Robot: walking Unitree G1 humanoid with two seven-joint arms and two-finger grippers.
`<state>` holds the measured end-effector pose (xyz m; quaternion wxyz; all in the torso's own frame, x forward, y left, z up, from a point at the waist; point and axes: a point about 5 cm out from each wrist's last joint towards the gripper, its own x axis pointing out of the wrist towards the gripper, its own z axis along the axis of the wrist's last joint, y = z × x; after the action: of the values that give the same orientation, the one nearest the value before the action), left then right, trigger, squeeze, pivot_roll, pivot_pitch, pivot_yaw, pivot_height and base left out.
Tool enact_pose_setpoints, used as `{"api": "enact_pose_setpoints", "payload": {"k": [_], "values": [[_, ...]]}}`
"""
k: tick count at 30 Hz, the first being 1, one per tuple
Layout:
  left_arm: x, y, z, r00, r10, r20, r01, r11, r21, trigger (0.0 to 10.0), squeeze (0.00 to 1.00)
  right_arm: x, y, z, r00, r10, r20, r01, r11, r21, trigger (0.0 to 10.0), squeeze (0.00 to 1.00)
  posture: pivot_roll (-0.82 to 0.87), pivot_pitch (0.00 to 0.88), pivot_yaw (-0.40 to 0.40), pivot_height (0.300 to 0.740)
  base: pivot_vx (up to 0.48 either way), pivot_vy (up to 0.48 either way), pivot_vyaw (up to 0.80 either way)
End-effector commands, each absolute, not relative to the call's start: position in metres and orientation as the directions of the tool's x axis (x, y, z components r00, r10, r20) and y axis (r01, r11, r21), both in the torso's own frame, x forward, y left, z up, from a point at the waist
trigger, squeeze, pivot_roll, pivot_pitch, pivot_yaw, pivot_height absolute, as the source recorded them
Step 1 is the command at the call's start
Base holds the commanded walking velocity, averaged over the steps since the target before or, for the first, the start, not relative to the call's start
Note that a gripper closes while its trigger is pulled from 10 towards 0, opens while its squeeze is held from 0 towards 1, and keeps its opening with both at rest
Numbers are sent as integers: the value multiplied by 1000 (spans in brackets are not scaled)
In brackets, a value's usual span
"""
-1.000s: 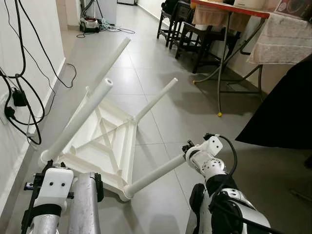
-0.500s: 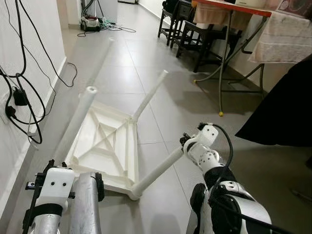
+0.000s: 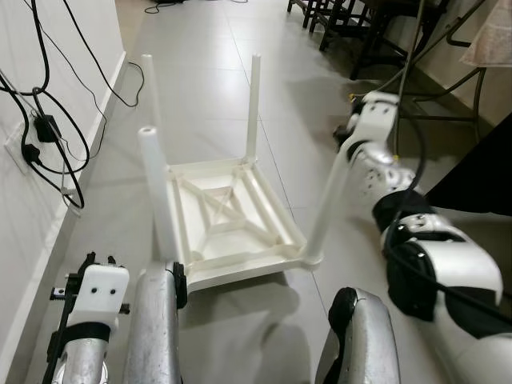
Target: Building children table
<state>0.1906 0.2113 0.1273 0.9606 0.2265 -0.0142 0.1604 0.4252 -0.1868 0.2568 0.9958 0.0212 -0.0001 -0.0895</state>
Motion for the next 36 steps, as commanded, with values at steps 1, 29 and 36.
{"api": "enact_pose_setpoints", "payload": {"k": [1, 29, 36], "values": [[188, 210, 123, 947, 309, 84, -314, 848, 426, 10000, 0, 421, -189, 335, 926, -176, 334, 196, 980, -27, 0, 0, 140, 0, -132, 300, 0, 0, 0], [191, 211, 118, 935, 344, 90, -348, 833, 430, 10000, 0, 374, -93, 174, 639, 760, -118, -101, -68, -993, 10000, 0, 142, 0, -134, 300, 0, 0, 0], [187, 218, 115, 930, 359, 75, -354, 824, 443, 10000, 0, 375, -103, 151, 740, 657, -147, -399, 251, -882, 10000, 1000, 138, 0, -135, 300, 0, 0, 0]]}}
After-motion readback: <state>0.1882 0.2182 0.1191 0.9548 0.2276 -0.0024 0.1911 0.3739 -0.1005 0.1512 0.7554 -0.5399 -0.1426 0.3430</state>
